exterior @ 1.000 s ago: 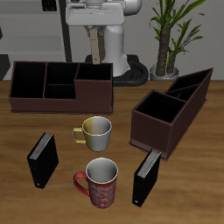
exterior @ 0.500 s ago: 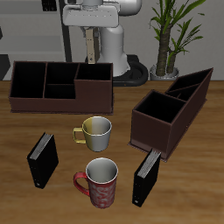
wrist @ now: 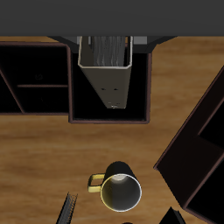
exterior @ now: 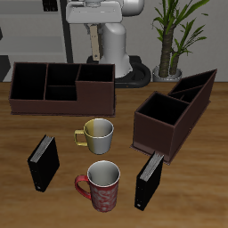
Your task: Place the yellow book into the back desk caddy's right compartment and place the left black book into the back desk caddy's right compartment
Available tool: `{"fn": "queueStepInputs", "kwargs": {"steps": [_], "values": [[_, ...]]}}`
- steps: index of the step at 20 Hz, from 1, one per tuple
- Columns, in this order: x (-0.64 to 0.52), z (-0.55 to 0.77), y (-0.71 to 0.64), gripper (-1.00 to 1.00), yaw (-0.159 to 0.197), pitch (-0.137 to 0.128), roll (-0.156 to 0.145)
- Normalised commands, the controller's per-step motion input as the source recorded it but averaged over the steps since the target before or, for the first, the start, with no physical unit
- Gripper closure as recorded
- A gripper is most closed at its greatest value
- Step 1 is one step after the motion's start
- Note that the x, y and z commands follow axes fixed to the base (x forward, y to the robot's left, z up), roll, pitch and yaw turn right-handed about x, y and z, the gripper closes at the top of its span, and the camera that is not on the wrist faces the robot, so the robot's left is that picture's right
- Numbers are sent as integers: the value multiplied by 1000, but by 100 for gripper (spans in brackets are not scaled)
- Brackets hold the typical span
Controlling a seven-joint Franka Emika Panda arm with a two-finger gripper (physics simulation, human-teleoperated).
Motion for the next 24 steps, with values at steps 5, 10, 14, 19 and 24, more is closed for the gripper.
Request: {"fn": "queueStepInputs", "kwargs": {"steps": [5, 10, 14, 19, 24], "values": [[135, -136, -185, 100, -9, 36, -37], [184, -238, -208, 100, -12, 56, -54], [100, -235, -115, 100, -3, 45, -20], [263, -458, -75, 100, -29, 119, -7], [189, -269, -21, -100, 1, 56, -5]]}}
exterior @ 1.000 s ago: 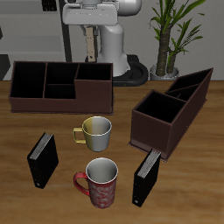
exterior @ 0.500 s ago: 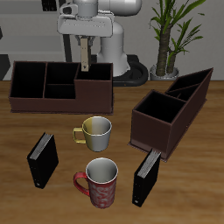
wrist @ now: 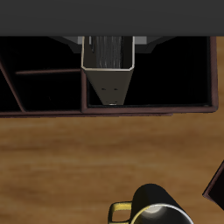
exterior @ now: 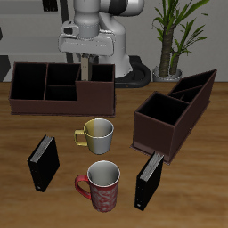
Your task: Place the yellow book into the back desk caddy's right compartment and place the left black book into the back desk caddy's right compartment
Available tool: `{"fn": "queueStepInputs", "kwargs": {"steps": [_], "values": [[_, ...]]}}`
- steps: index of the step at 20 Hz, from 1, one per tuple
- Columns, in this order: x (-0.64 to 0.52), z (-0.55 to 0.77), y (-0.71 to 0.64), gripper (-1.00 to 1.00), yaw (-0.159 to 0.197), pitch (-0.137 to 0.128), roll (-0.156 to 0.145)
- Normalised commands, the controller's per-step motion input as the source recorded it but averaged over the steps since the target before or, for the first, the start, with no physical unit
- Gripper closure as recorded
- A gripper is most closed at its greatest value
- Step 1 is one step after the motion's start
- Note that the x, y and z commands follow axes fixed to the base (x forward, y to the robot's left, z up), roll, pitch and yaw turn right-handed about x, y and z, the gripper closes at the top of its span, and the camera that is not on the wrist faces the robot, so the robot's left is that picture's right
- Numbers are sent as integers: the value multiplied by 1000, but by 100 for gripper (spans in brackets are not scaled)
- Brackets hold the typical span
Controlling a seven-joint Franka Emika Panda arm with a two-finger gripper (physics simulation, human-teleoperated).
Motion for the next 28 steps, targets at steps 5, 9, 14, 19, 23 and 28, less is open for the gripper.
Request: {"fn": "queueStepInputs", "kwargs": {"steps": [5, 9, 14, 19, 23, 28], "values": [[145, -99, -20, -100, -8, 28, -6], [122, 108, -61, -100, -9, -21, -17], [239, 228, -20, -100, 14, -41, -32], [351, 267, 59, -100, 18, -42, -25], [439, 274, 236, -100, 89, -74, -22], [645, 314, 249, -100, 55, -39, -32]]}}
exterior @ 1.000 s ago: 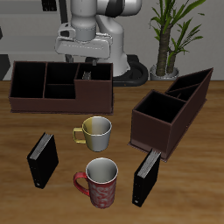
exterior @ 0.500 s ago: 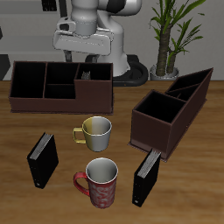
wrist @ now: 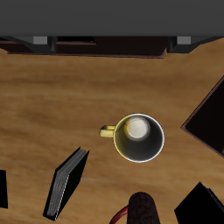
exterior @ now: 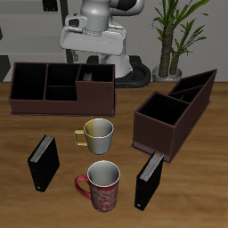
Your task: Place the yellow book into the back desk caddy's right compartment and place the left black book into the back desk caddy's right compartment
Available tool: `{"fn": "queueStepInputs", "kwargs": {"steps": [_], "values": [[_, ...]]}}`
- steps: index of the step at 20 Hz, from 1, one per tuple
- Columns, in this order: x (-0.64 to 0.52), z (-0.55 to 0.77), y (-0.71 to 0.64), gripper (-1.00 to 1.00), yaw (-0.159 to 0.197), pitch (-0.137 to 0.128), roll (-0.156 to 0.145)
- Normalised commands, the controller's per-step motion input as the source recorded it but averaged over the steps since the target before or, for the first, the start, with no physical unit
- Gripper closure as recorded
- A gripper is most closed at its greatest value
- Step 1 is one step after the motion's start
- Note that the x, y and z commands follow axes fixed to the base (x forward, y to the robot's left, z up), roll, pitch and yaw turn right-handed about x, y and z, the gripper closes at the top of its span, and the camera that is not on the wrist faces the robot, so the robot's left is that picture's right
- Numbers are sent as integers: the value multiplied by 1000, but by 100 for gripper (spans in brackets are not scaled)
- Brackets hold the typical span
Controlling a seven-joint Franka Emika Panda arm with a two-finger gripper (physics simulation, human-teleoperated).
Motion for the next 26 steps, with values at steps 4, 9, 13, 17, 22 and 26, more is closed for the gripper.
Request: {"fn": "queueStepInputs", "kwargs": {"steps": [4, 9, 13, 17, 22, 26], "values": [[680, 347, 263, -100, 47, -39, -8], [811, 312, 354, -100, 2, 13, 12], [670, 142, 370, -100, -3, 16, 62], [639, -1, 288, -100, -95, 57, 66], [757, -43, 448, -100, -9, -35, 118], [785, -95, 222, -100, -80, -12, 70]]}}
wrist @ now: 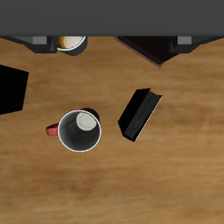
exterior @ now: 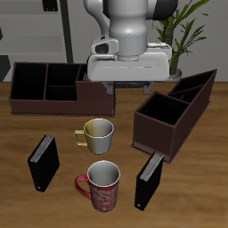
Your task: Place the yellow book into the back desk caddy's right compartment and place the left black book into the back desk caddy's right compartment
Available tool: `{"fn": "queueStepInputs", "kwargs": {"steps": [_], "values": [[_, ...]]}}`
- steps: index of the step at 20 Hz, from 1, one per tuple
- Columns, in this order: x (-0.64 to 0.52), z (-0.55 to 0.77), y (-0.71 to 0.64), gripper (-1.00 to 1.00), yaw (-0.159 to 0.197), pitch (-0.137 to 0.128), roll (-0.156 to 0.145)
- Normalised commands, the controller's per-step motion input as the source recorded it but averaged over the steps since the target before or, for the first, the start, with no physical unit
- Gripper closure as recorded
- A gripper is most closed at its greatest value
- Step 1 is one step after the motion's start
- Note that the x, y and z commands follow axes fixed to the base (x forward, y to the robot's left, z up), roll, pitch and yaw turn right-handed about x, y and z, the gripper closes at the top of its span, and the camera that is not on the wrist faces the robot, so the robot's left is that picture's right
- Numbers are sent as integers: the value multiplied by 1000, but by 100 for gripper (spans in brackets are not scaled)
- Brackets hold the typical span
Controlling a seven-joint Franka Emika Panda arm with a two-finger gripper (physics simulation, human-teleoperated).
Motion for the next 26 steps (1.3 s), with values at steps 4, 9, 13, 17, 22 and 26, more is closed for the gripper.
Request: {"fn": "queueStepInputs", "kwargs": {"steps": [4, 9, 13, 17, 22, 26], "values": [[606, -240, 154, -100, -168, -6, 1], [472, -480, 218, -100, -51, 0, 8], [162, -444, 285, -100, -39, -1, -9], [116, -339, 330, -100, -45, -7, 39], [165, -498, 11, -100, -46, 25, -18], [73, -381, -27, -100, 6, 32, -13]]}}
